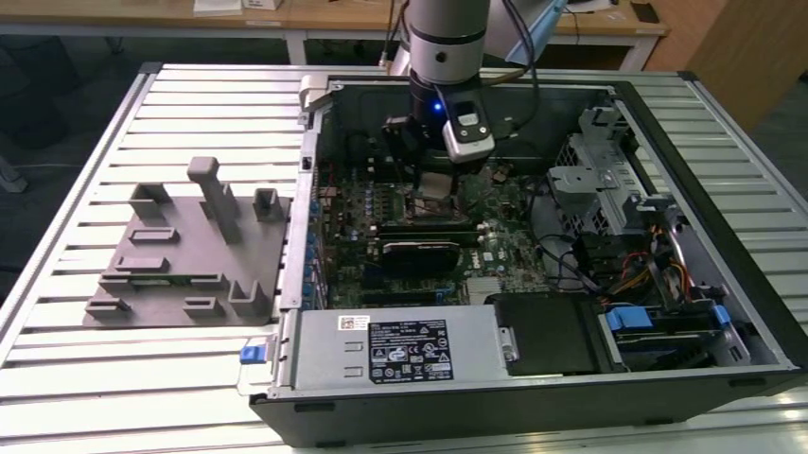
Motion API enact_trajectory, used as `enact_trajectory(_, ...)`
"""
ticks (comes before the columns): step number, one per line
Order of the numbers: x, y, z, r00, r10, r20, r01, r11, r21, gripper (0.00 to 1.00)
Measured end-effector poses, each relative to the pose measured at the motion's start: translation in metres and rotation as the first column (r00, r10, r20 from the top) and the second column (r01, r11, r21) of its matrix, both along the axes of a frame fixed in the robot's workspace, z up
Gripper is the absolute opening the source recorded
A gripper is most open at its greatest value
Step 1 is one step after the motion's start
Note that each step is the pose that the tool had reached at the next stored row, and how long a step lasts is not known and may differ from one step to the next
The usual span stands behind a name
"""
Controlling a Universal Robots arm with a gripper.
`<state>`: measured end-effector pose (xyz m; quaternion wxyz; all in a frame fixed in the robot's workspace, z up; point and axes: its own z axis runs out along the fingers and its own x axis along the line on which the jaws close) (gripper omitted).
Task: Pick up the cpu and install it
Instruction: 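Place the cpu into insertion slot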
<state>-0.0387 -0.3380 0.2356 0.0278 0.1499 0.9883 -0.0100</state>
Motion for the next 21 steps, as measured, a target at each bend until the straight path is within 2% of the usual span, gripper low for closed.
enact_trajectory(6, 0.0000, 0.0000, -0.0001, 0.9976, -0.069, 0.0000, 0.069, 0.9976, 0.0001, 0.54)
enact_trajectory(11, 0.0000, 0.0000, -0.0001, 0.9915, -0.130, 0.0000, 0.130, 0.9915, 0.0000, 0.54)
enact_trajectory(16, 0.0000, 0.0000, -0.0001, 0.9823, -0.187, 0.0000, 0.187, 0.9823, 0.0000, 0.54)
enact_trajectory(21, 0.0000, 0.0000, -0.0001, 0.9686, -0.249, 0.0000, 0.249, 0.9686, 0.0000, 0.54)
